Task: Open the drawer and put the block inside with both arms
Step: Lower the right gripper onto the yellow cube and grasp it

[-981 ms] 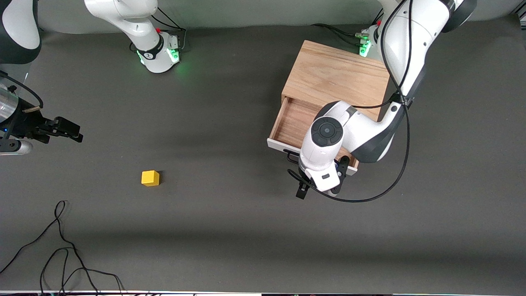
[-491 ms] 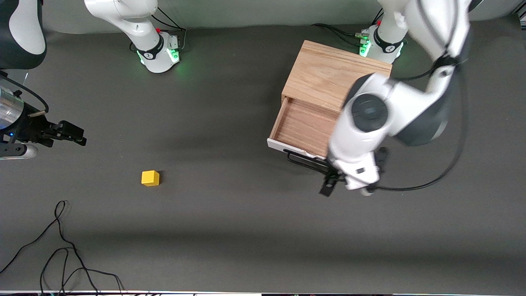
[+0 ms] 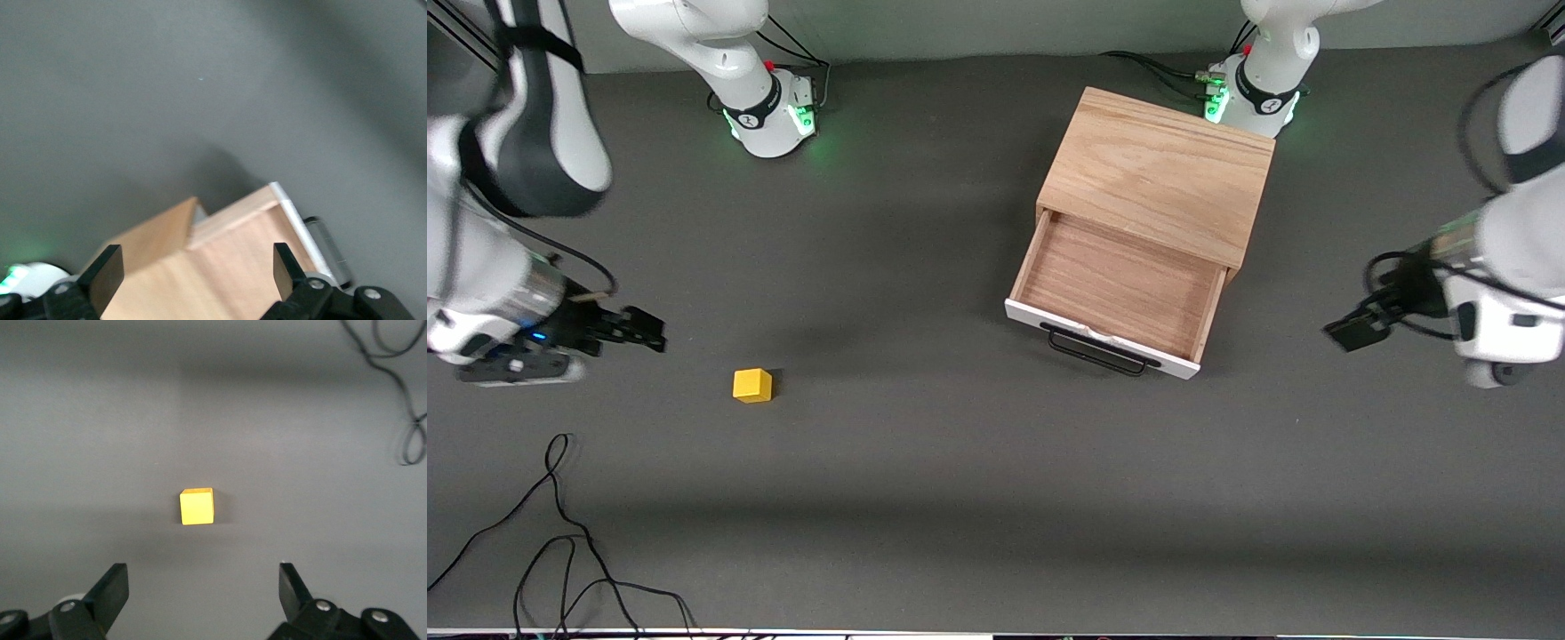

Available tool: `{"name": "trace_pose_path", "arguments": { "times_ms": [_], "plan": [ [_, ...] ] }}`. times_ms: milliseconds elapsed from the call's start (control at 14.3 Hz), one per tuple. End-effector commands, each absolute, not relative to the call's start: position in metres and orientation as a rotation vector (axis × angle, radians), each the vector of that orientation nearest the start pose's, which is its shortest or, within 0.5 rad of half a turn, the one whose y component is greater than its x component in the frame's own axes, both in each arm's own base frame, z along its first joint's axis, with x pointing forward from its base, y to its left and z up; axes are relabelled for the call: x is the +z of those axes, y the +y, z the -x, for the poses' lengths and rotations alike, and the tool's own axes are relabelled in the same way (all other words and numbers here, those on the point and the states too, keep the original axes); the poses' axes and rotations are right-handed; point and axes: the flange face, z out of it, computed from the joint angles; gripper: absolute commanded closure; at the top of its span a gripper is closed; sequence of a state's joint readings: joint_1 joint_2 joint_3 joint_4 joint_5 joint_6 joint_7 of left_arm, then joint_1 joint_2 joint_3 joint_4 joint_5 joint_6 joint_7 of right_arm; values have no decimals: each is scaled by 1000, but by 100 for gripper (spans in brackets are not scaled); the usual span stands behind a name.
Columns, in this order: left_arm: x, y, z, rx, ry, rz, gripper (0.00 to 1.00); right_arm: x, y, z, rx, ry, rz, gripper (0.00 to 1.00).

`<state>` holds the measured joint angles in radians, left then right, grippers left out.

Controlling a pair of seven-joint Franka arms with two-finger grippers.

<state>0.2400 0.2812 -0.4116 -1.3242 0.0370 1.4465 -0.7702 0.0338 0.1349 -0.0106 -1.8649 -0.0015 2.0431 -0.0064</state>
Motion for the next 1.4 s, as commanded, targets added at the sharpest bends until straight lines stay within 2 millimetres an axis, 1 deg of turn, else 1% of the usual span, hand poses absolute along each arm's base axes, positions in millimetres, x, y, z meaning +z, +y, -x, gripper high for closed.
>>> {"name": "trace_pose_path", "arguments": {
  "times_ms": [0, 70, 140, 210, 350, 421, 491, 561, 631, 701, 771, 841, 911, 1051, 1121, 1192, 1262, 1332],
  "plan": [
    [574, -28, -593, 312, -633, 3073, 0, 384, 24, -594, -91, -59, 3138, 0],
    [573, -23, -589, 318, -558, 3086, 0, 356, 22, -594, -96, -57, 3139, 0],
    [576, -23, -582, 309, -502, 3090, 0, 331, 23, -594, -92, -63, 3141, 0],
    [575, -20, -576, 313, -425, 3099, 0, 310, 24, -594, -89, -65, 3142, 0],
    [577, -19, -565, 311, -162, 3122, 0, 267, 22, -593, -87, -59, 3144, 0],
    [578, -17, -563, 308, -107, 3122, 0, 249, 23, -593, -99, -61, 3144, 0],
    [579, -18, -563, 301, -97, 3111, 0, 231, 24, -593, -99, -60, 3143, 0],
    [581, -17, -561, 293, -98, 3095, 0, 219, 25, -593, -109, -62, 3144, 0],
    [579, -16, -557, 289, -101, 3087, 0, 210, 25, -593, -116, -60, 3144, 0],
    [576, -6, -556, 254, -105, 3088, 0, 203, 25, -592, -123, -60, 3143, 0],
    [577, -1, -557, 217, -98, 3099, 0, 197, 26, -591, -138, -63, 3142, 0],
    [574, -4, -553, 224, -86, 3095, 0, 192, 27, -591, -145, -65, 3141, 2],
    [572, -7, -550, 204, -73, 3090, 0, 191, 27, -591, -140, -67, 3142, 10],
    [568, -13, -543, 162, -60, 3080, 0, 190, 27, -591, -138, -69, 3142, 47],
    [567, -14, -542, 139, -54, 3078, 0, 190, 28, -591, -138, -71, 3141, 63],
    [568, -14, -543, 132, -47, 3081, 0, 193, 29, -591, -142, -67, 3140, 73],
    [568, -13, -544, 132, -47, 3082, 0, 195, 32, -591, -142, -71, 3138, 80],
    [570, -12, -545, 125, -40, 3085, 0, 200, 34, -593, -151, -65, 3134, 81]
  ]
}}
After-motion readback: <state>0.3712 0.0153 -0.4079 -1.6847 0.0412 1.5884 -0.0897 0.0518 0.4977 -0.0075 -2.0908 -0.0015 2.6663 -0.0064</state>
